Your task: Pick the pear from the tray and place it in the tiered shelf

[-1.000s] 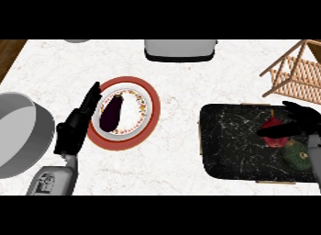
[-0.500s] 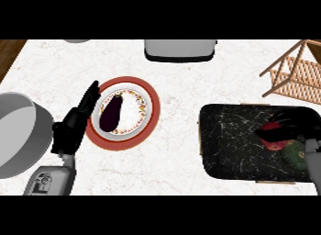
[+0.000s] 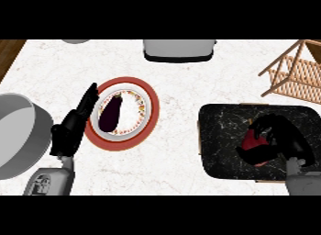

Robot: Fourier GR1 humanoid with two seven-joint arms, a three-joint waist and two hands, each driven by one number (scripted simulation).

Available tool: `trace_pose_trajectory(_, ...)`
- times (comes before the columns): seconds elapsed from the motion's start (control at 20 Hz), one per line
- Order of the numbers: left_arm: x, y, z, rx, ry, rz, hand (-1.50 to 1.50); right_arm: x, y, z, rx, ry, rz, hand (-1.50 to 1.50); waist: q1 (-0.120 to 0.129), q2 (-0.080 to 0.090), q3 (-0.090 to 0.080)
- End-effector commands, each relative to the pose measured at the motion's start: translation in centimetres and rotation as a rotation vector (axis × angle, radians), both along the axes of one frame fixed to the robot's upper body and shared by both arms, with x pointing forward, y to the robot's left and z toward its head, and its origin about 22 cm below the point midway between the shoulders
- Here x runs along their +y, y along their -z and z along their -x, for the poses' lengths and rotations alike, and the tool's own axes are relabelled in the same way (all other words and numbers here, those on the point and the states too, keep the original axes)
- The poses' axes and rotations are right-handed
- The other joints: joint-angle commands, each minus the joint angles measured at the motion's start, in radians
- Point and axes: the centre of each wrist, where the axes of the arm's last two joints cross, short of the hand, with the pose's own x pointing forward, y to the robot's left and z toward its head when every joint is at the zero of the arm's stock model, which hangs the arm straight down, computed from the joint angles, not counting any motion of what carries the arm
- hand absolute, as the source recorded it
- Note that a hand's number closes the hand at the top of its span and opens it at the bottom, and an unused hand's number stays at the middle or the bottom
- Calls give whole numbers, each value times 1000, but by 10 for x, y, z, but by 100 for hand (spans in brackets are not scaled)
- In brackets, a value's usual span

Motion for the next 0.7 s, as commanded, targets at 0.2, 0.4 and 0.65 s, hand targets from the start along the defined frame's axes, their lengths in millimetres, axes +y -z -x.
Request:
trace_pose_trajectory(0.2, -20, 2, -4, -4, -11, 8, 0, 24, -32, 30, -301, 35, -205, 150, -13, -2, 1)
trace_pose_trajectory(0.4, 2, 1, -7, 2, -14, -2, 0, 19, -81, 38, -464, 82, -287, 150, -6, -1, 0)
trace_pose_trajectory(0.65, -6, 4, 5, -10, -27, -5, 0, 8, -120, 84, -552, 141, -263, 150, -6, -1, 0)
